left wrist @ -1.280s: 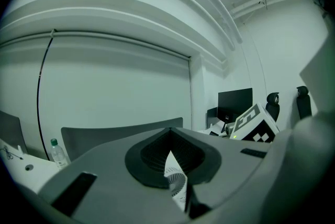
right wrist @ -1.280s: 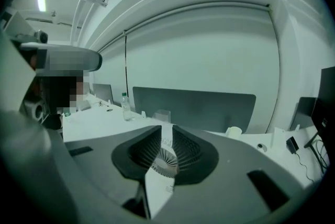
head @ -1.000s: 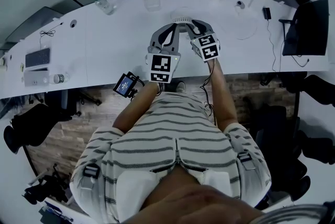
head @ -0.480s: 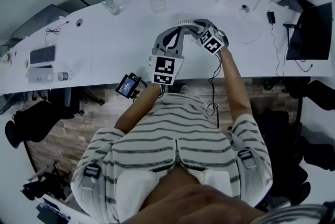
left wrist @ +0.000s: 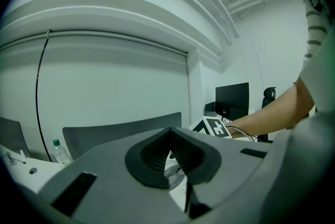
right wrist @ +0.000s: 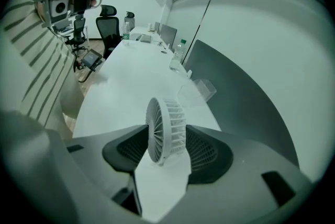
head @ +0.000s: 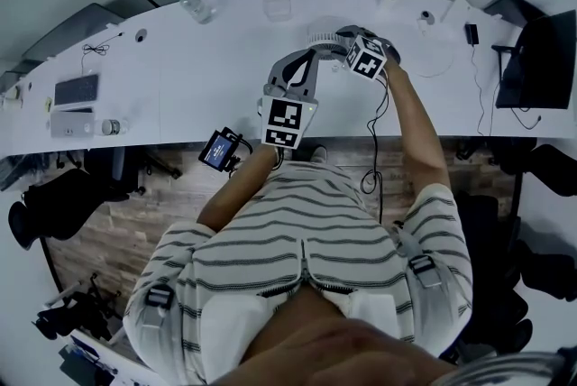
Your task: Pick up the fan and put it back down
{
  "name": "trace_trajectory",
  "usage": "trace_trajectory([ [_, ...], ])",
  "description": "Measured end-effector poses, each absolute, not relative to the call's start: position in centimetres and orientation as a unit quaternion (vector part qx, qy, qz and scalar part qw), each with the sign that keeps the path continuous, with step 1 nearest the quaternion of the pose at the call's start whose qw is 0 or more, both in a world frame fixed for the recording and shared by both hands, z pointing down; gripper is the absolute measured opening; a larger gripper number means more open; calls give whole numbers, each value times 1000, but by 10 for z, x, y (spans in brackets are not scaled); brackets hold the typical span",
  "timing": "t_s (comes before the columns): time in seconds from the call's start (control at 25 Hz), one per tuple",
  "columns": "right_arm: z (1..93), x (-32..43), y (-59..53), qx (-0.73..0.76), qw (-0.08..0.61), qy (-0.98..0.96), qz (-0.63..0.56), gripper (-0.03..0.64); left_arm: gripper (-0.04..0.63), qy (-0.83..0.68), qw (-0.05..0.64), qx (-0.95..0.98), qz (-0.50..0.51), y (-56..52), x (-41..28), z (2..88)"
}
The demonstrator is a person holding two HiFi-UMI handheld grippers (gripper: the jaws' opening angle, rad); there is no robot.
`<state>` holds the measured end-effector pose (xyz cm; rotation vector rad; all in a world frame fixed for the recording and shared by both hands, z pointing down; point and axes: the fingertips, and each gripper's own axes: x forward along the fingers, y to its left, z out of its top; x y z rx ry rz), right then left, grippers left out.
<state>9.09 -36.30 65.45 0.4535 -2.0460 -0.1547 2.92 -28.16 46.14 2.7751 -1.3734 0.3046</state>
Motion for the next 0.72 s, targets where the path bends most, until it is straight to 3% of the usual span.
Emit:
trace_trajectory([
  [0.72, 679, 90, -379, 108, 535, -838, -16, 225, 8, -426, 36, 898, 102, -279, 33, 471],
])
